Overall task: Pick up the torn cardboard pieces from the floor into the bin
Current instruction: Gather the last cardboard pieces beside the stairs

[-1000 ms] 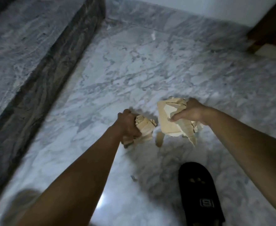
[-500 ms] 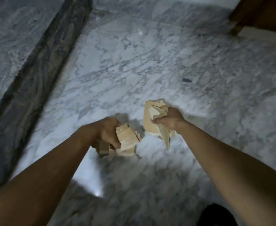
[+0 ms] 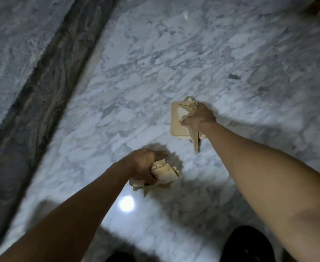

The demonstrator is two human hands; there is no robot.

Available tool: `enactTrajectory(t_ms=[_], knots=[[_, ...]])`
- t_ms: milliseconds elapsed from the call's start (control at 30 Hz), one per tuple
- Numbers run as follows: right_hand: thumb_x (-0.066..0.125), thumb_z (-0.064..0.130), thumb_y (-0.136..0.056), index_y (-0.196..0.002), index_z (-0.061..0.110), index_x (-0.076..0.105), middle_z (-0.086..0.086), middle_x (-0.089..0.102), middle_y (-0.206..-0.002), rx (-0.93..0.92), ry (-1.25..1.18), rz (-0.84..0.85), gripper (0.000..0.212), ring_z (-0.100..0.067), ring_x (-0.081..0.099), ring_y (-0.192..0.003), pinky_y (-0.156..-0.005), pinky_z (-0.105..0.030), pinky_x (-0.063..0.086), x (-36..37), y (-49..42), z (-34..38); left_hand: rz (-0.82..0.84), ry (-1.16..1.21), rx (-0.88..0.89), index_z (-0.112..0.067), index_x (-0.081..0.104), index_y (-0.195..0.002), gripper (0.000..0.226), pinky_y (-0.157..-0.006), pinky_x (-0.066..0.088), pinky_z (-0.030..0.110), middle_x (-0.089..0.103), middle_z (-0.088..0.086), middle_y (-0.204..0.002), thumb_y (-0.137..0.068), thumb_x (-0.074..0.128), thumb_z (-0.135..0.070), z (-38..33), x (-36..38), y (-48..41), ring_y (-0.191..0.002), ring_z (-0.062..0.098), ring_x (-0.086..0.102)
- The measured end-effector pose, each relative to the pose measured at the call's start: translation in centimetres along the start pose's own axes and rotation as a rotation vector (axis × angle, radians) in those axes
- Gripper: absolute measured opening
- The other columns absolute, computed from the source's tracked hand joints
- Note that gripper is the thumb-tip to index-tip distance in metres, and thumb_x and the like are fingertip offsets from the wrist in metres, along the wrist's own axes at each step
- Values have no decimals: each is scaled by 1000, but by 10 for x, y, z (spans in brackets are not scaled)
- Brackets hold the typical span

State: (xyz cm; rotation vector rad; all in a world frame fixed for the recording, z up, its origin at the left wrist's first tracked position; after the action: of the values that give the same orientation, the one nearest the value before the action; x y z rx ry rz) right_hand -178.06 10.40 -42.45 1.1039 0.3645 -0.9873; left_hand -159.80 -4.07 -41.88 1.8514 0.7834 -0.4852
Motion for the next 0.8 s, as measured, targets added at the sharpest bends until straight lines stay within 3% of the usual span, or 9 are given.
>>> enactTrajectory(t_ms=[67,133,267,433,567,667,800], knots=[[84,40,-73,-143,20,40,-8,53,-138,-2,-18,-21,85,-32,55,-122,-91,-36,50,3,1,-2,-7,-3,9,-43,38,-143,92,-79,45,20,54,-25,-135,-59,75,-41,-2,1,3,-105,5,60],[82,40,-76,-146,20,36,-9,51,-140,-5,-12,-48,86,-32,52,-126,-91,-36,48,4,5,-2,16,-6,1,-45,28,-146,99,-75,41,17,62,-19,-125,-59,75,-40,-1,5,7,-101,7,62],[79,39,-80,-145,20,36,-10,51,-139,-17,9,-98,81,-33,50,-127,-92,-37,46,5,13,1,68,-4,-4,-38,56,-125,70,-74,42,15,51,-22,-141,-58,74,-37,0,16,18,-100,2,62],[78,38,-81,-144,19,37,-11,51,-138,14,-11,-119,78,-34,52,-126,-93,-37,47,4,20,0,67,-10,23,-34,67,-104,43,-81,43,17,36,-29,-149,-62,74,-37,-1,21,26,-110,-1,58],[79,37,-80,-142,19,38,-12,50,-138,24,-37,-113,77,-34,53,-124,-92,-36,46,5,21,0,63,-75,20,-39,58,-119,61,-85,47,21,44,-29,-143,-59,71,-43,-5,26,24,-111,2,58],[80,36,-79,-141,20,39,-11,51,-138,33,-48,-110,77,-34,54,-123,-88,-34,46,4,21,0,31,-85,27,-39,62,-102,44,-72,40,20,63,-24,-116,-60,74,-42,-15,24,25,-101,8,62],[81,35,-79,-139,20,41,-11,52,-136,40,-56,-111,74,-34,56,-121,-88,-34,46,4,22,0,30,-104,-2,-38,64,-105,52,-80,51,26,57,-26,-129,-55,72,-47,-14,31,21,-104,6,61]])
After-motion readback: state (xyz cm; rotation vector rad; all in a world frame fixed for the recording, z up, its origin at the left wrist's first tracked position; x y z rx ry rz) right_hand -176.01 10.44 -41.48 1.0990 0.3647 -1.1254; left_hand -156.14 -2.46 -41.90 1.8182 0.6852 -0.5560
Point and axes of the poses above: each hand's wrist, its own y-axis away from the middle knuckle, its own x-axis out of the palm, z = x × y, the point moved 5 cm from there along -y, towards the middle knuckle
